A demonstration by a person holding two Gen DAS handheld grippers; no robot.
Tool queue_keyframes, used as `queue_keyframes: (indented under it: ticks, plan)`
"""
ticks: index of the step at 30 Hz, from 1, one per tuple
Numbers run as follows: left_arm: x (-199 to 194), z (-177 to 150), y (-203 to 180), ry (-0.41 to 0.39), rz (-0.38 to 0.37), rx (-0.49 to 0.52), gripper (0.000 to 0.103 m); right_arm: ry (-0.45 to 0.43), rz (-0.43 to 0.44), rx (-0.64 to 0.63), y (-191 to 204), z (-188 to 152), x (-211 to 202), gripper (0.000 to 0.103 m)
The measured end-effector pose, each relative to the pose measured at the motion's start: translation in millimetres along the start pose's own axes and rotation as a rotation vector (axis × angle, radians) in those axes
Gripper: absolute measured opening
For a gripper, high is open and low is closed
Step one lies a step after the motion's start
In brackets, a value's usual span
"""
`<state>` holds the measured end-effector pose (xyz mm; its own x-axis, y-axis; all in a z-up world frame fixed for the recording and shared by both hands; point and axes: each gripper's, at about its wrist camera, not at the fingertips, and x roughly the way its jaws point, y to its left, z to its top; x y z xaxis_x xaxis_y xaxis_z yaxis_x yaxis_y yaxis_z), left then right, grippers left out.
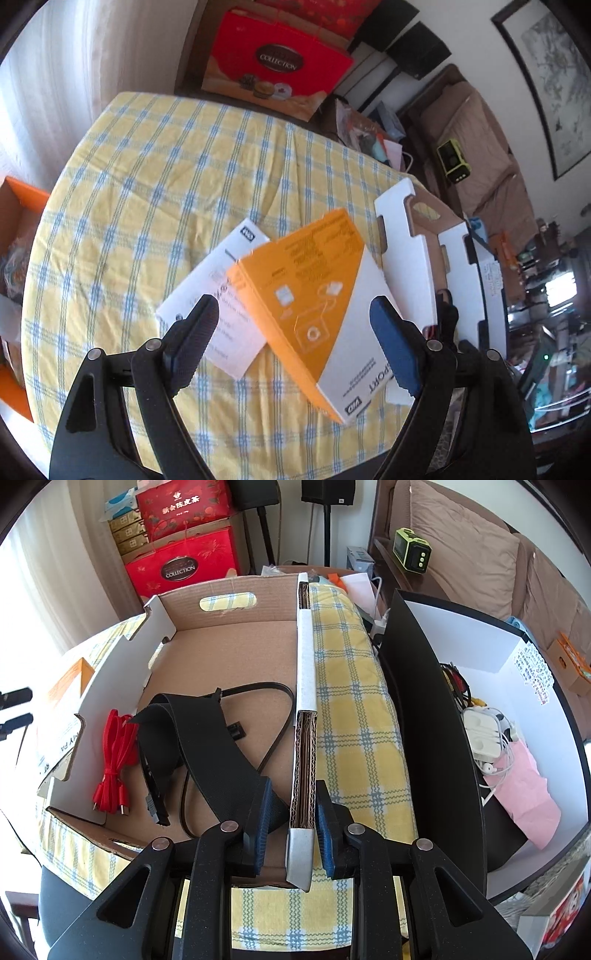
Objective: Organize objects
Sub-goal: 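Grasp the My Passport box with the left gripper and lift it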
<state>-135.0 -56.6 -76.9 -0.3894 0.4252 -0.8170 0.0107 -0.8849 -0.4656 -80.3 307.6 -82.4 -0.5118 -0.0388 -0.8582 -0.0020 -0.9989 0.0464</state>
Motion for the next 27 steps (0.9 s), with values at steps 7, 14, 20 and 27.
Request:
queue_keyframes:
  ticks: [7, 14, 20, 27]
  plan:
    - [7.5, -31.7, 9.2, 0.059, -0.109, -0.068, 0.081, 0.002, 0.0, -0.001, -0.1, 0.0, 0.2, 0.023]
    - [29.0, -40.1, 3.5, 0.098, -0.197, -0.098, 0.08, 0.001, 0.0, 0.001, -0.8, 0.1, 0.7, 0.023]
    - [38.5, -42.2, -4.3, 0.093, -0.233, -0.092, 0.082, 0.001, 0.001, 0.002, -0.7, 0.1, 0.9, 0.023]
    - [24.3, -34.0, 5.3, 0.052, -0.317, -0.154, 0.082, -0.002, 0.004, 0.003, -1.2, -0.5, 0.9, 0.024]
